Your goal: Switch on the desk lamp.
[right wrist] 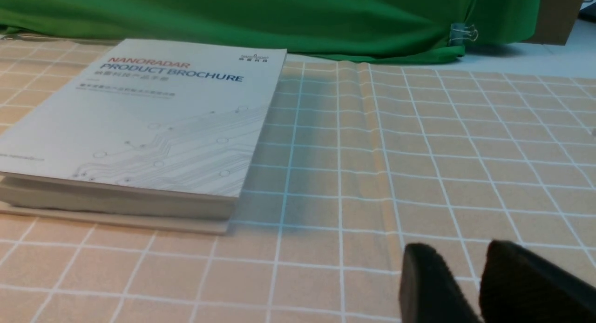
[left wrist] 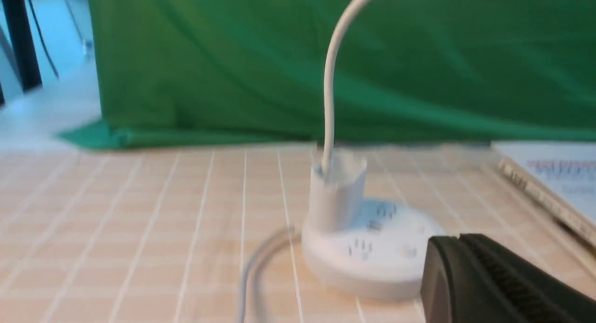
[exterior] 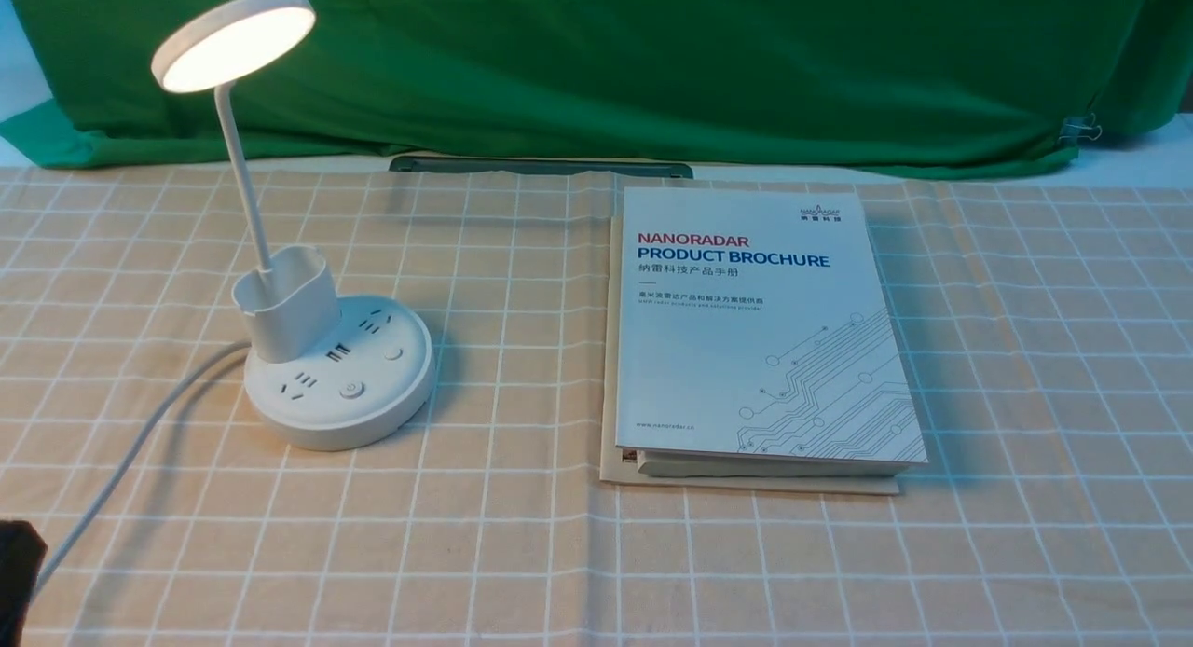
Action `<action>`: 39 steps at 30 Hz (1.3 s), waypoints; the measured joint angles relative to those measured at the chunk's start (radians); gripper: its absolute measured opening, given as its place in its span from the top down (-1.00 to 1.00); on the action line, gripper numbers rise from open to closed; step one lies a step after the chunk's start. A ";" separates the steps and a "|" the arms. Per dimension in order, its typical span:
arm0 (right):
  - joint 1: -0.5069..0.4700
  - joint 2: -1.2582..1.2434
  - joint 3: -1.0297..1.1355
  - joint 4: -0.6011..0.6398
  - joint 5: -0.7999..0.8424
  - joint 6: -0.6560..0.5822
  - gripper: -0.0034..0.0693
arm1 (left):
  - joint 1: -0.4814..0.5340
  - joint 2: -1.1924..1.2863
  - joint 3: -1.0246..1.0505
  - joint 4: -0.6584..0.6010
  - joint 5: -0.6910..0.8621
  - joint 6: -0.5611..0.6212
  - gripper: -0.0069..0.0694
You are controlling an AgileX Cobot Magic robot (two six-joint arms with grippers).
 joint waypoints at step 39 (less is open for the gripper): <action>0.000 0.000 0.000 0.000 0.000 0.000 0.25 | 0.002 -0.002 0.001 -0.043 0.098 0.044 0.76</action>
